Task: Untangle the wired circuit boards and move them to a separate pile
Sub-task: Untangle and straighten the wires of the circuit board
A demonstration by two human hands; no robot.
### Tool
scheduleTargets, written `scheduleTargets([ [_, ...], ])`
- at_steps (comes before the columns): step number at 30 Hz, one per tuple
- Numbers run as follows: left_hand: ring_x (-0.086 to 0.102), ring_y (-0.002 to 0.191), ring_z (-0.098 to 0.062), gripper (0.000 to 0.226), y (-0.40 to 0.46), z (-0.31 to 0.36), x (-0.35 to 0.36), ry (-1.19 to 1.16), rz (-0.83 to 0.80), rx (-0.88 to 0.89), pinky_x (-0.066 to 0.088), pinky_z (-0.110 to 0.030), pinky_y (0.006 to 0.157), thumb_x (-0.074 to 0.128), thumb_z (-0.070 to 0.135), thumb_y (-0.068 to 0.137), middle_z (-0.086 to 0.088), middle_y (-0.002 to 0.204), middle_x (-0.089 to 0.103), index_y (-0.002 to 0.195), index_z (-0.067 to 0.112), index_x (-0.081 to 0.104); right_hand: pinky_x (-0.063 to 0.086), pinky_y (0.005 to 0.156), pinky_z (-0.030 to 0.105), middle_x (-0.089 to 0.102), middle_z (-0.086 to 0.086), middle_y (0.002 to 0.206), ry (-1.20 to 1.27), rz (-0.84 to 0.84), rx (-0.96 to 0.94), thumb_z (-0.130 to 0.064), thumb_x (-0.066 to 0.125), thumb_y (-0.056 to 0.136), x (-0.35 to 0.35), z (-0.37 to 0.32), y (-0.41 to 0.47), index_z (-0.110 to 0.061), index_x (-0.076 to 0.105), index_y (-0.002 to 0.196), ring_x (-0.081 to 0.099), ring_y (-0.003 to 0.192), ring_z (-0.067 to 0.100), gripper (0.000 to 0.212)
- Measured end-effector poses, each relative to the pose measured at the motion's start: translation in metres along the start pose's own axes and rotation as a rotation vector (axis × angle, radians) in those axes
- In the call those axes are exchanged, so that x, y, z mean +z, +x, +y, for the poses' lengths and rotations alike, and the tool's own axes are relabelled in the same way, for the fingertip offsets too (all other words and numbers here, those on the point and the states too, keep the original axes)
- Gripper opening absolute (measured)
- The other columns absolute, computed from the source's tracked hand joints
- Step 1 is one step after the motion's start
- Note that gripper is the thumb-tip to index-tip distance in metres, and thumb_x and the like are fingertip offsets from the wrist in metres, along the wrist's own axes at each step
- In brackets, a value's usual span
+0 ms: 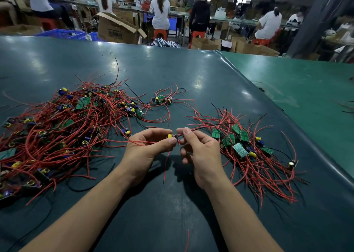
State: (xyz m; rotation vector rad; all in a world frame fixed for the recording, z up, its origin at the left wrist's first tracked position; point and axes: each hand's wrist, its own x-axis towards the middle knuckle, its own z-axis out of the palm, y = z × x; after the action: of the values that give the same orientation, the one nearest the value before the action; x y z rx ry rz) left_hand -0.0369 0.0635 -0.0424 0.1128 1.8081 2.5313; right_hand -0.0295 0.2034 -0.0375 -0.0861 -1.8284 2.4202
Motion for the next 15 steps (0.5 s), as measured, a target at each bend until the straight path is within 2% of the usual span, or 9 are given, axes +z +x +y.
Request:
scheduleTargets([
  [2, 0.068, 0.080, -0.023, 0.040, 0.000, 0.000, 0.001, 0.015, -0.009, -0.007, 0.057, -0.032, 0.079, 0.081, 0.015, 0.056, -0.012, 0.086, 0.073, 0.093, 0.003, 0.072, 0.036, 0.038, 0.018, 0.059, -0.007, 0.061, -0.039, 0.055, -0.023, -0.017, 0.064, 0.093, -0.001, 0.001, 0.002, -0.014, 0.077, 0.084, 0.047, 0.045, 0.006, 0.016],
  [4, 0.068, 0.074, -0.019, 0.040, 0.000, 0.001, 0.002, 0.048, -0.024, -0.005, 0.056, -0.026, 0.070, 0.083, 0.019, 0.054, -0.011, 0.083, 0.074, 0.090, 0.004, 0.072, 0.041, 0.047, 0.018, 0.062, -0.011, 0.060, -0.129, 0.149, -0.101, -0.014, 0.068, 0.091, -0.002, 0.004, 0.005, -0.016, 0.077, 0.079, 0.052, 0.051, 0.003, 0.015],
  [6, 0.068, 0.070, -0.017, 0.040, -0.001, 0.000, 0.002, 0.080, -0.027, 0.014, 0.055, -0.023, 0.067, 0.084, 0.021, 0.052, -0.011, 0.081, 0.074, 0.087, 0.005, 0.073, 0.045, 0.057, 0.020, 0.070, -0.014, 0.071, -0.238, 0.193, -0.202, -0.011, 0.068, 0.090, -0.003, 0.006, 0.006, -0.021, 0.072, 0.072, 0.058, 0.061, 0.003, 0.021],
  [9, 0.068, 0.070, -0.018, 0.038, -0.001, 0.000, 0.002, 0.074, -0.025, 0.019, 0.056, -0.024, 0.069, 0.085, 0.023, 0.051, -0.012, 0.081, 0.074, 0.084, 0.007, 0.075, 0.043, 0.050, 0.019, 0.073, -0.015, 0.084, -0.217, 0.176, -0.201, -0.012, 0.068, 0.090, -0.002, 0.006, 0.006, -0.019, 0.072, 0.072, 0.055, 0.057, 0.003, 0.020],
  [12, 0.066, 0.071, -0.020, 0.041, 0.000, 0.001, 0.001, 0.051, -0.029, -0.002, 0.055, -0.028, 0.072, 0.085, 0.024, 0.051, -0.013, 0.081, 0.074, 0.085, 0.005, 0.074, 0.037, 0.037, 0.019, 0.063, -0.007, 0.059, -0.047, 0.227, -0.124, -0.016, 0.070, 0.090, -0.004, 0.005, 0.010, -0.012, 0.075, 0.080, 0.049, 0.045, 0.007, 0.012],
  [15, 0.066, 0.069, -0.018, 0.038, -0.001, 0.002, 0.003, 0.085, -0.031, 0.024, 0.056, -0.024, 0.069, 0.085, 0.021, 0.053, -0.014, 0.080, 0.074, 0.085, 0.004, 0.074, 0.036, 0.036, 0.018, 0.064, -0.010, 0.058, -0.018, 0.289, -0.118, -0.012, 0.068, 0.091, -0.008, 0.006, 0.014, -0.007, 0.074, 0.086, 0.049, 0.044, 0.006, 0.009],
])
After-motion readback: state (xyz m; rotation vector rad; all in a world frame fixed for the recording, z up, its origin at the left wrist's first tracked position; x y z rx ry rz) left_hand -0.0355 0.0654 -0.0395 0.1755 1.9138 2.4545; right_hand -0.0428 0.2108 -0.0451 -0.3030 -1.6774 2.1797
